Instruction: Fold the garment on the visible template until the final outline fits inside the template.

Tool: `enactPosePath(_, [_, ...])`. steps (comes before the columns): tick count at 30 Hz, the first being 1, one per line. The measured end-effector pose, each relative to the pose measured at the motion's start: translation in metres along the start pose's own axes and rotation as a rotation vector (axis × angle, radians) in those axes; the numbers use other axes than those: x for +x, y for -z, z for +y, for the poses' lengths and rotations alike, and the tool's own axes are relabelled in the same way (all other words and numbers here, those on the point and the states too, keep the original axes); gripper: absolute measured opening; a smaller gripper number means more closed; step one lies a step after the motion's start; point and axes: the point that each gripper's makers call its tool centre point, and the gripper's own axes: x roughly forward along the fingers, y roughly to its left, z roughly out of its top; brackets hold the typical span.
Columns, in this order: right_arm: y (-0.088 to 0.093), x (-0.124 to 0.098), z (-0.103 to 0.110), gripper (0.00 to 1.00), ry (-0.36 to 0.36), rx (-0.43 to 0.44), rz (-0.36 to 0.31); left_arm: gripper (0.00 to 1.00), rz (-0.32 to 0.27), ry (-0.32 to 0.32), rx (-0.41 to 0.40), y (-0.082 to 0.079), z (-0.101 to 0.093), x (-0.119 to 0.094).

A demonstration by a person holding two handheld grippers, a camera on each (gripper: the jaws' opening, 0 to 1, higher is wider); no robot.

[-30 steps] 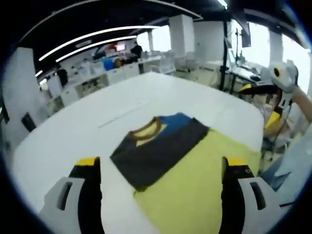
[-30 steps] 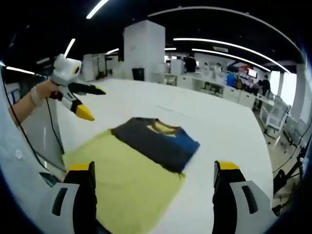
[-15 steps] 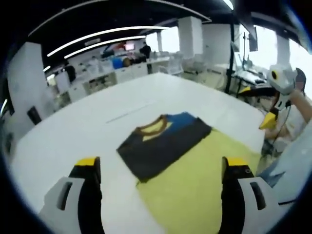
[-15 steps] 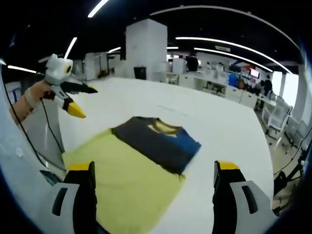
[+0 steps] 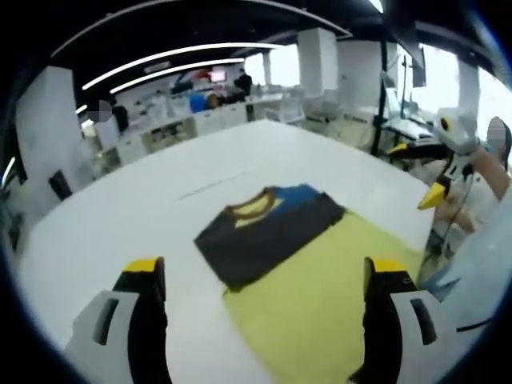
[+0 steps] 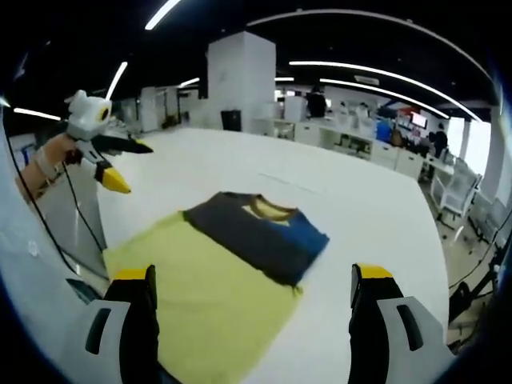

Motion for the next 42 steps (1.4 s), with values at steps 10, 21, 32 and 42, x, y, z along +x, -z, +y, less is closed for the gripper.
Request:
enactPosePath(10, [0.006, -0.002, 0.001, 1.00, -0.003, 0.008, 0.005, 1.00, 0.026, 0.007, -0.012, 0.014, 0.001, -0.006])
enactPosePath(21, [0.016, -0.006, 0.004, 1.00, -0.001, 0.017, 0.030, 0.99, 0.058, 0.002, -0.041, 0.034, 0.000, -0.015])
enactPosePath(32, [0.031, -0.010, 0.011, 1.00, -0.010, 0.032, 0.062, 0.99, 0.115, 0.043, -0.042, 0.058, -0.015, -0.023])
enactPosePath(42, [0.047, -0.017, 0.016, 1.00, -0.010, 0.055, 0.093, 0.99, 0.182, 0.060, -0.063, 0.081, -0.016, -0.030])
